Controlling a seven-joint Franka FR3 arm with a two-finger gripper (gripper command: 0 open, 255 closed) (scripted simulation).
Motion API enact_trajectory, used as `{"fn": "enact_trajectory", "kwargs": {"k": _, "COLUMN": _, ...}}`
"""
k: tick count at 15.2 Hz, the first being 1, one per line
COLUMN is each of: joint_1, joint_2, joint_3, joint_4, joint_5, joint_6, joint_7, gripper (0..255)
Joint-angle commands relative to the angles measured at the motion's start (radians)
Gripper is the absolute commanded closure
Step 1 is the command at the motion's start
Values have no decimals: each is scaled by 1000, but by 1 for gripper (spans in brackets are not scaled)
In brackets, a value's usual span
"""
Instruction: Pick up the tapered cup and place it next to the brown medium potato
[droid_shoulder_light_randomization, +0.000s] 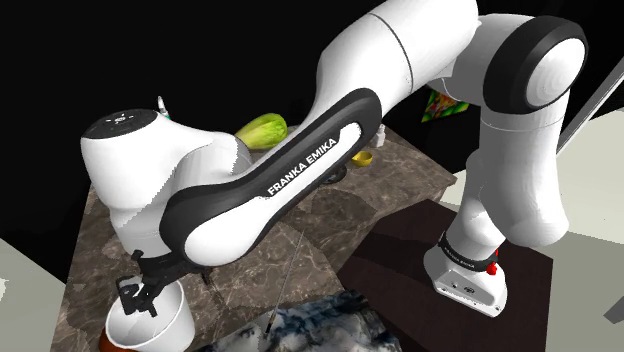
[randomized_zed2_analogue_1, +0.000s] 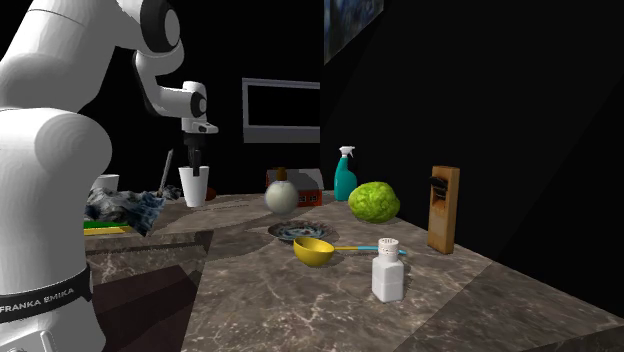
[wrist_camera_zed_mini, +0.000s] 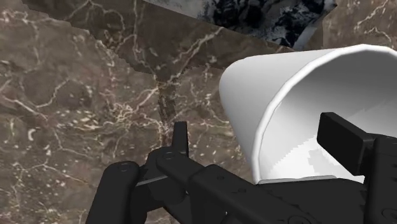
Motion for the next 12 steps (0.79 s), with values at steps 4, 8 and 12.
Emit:
{"fn": "enact_trajectory", "kwargs": {"k": 4, "joint_1": -16, "joint_2": -62, "joint_3": 10, "joint_4": 44, "joint_5": 27, "joint_6": -102, "joint_7": -17, "gripper": 0}}
{"fn": "enact_trajectory", "kwargs": {"k": 8, "joint_1": -16, "joint_2": -62, "joint_3": 10, "joint_4": 44, "joint_5": 27, "joint_6": -102, "joint_7": -17, "gripper": 0}}
{"fn": "enact_trajectory", "kwargs": {"k": 12, "joint_1": -16, "joint_2": -62, "joint_3": 10, "joint_4": 44, "joint_5": 27, "joint_6": -102, "joint_7": -17, "gripper": 0}}
